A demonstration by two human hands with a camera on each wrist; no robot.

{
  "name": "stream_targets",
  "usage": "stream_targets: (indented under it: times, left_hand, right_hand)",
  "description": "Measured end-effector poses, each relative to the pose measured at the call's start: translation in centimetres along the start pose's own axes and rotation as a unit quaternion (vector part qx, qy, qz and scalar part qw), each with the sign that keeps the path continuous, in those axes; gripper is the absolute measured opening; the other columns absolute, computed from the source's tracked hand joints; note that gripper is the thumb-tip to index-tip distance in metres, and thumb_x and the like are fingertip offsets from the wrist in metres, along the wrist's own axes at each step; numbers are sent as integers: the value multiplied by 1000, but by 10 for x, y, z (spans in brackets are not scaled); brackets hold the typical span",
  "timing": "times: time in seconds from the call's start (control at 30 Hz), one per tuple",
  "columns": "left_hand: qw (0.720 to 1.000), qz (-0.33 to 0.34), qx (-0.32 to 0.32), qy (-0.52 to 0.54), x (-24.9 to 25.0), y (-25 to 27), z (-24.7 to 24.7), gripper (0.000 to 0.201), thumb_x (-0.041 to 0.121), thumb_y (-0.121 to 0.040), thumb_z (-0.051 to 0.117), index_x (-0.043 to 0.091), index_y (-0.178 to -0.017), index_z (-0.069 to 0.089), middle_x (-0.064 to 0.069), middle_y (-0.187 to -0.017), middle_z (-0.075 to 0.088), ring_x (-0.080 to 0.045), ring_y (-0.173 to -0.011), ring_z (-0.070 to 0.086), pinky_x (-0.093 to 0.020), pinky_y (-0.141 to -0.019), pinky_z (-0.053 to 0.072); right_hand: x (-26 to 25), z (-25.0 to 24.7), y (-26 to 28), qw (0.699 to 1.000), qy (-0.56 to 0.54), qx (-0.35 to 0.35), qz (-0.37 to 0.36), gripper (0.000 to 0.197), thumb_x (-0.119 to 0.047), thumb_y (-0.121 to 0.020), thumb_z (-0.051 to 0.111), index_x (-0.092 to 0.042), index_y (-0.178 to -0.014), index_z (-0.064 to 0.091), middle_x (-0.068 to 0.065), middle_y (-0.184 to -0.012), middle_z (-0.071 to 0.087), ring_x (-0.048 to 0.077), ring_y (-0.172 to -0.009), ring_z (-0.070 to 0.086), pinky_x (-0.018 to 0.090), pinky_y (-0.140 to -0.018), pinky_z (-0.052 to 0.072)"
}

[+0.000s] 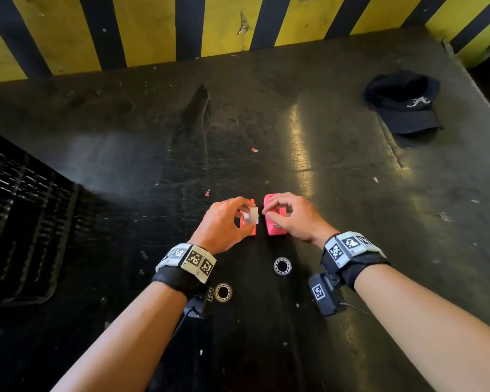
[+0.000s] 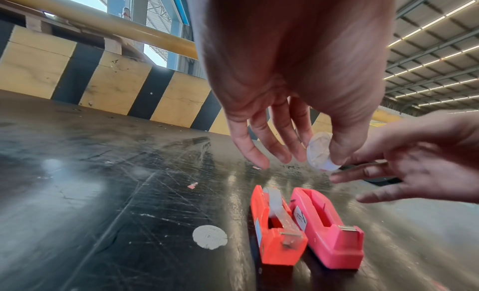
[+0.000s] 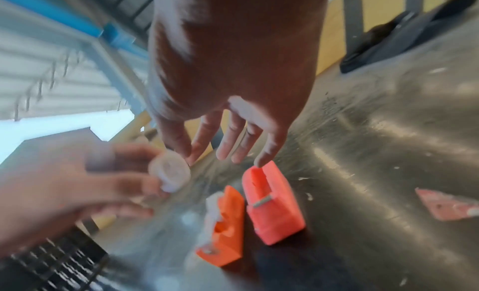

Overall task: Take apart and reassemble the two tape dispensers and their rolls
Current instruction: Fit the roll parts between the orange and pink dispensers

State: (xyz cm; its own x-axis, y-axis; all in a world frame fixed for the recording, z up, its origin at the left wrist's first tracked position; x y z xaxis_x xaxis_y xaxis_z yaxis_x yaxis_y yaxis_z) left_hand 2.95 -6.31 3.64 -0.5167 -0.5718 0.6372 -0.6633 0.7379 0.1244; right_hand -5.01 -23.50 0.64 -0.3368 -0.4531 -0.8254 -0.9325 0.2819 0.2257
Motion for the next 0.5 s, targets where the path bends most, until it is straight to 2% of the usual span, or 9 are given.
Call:
stream_targets:
  times: [0.1,0.23,0.27,0.4,0.43,0.5]
  left_hand:
    - [1000,2,-2,-1,2,10,2,46,26,-83,83,20,-126,66,6,-115,73,-6,-98,68,-26,-87,59]
    - [1000,1,4,0,6,24,4,45,28,-83,83,22,-124,66,7,-113,73,-7,-98,68,-24,-86,57]
    - [1000,3,6,-2,7,27,4,44,29,-82,82,23,-123,67,8,-112,73,-6,-97,67,-22,-86,56]
    - [1000,16,11,2,13,41,6,41,28,-81,82,24,-119,68,9,-108,74,-4,-93,68,-19,-82,54]
    - [1000,16,12,3,15,45,7,41,27,-80,83,23,-118,68,9,-108,74,-4,-93,68,-20,-82,55]
    - [1000,-1,19,-1,16,51,8,43,28,-78,84,20,-117,68,6,-108,73,-7,-93,68,-25,-84,58]
  right_hand:
    - [-12,2,10,999,-34,-21,3,8,-22,-84,81,-25,-91,80,-5,-124,65,9,-119,57,29,-99,42]
    - [-18,7,23,999,-22,-28,-4,9,-26,-82,84,-27,-87,77,-22,-103,64,11,-110,60,27,-93,45]
    - [-18,9,26,999,-28,-27,-7,10,-28,-81,85,-29,-85,76,-22,-102,64,11,-109,62,27,-92,47]
    - [-20,16,38,999,-24,-40,-16,17,-37,-81,86,-25,-89,76,-15,-112,67,6,-106,62,18,-83,46]
    - [-21,17,42,999,-20,-47,-19,18,-38,-83,84,-24,-90,76,-13,-114,66,4,-105,60,18,-84,46]
    - [-20,17,47,998,-8,-53,-21,13,-35,-86,80,-23,-90,75,-10,-116,67,6,-106,60,25,-91,50]
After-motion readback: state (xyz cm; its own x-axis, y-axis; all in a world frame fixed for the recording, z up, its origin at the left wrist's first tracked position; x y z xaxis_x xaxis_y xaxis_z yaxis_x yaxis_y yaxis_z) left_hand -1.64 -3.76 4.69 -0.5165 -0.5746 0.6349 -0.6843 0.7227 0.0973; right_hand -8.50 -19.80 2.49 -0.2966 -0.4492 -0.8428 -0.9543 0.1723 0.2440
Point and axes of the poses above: each hand's wrist, its own y-axis away from the middle knuckle, its own z-axis out of the palm, x = y × z, the point moved 5 cm from there along -y, towards the middle knuckle
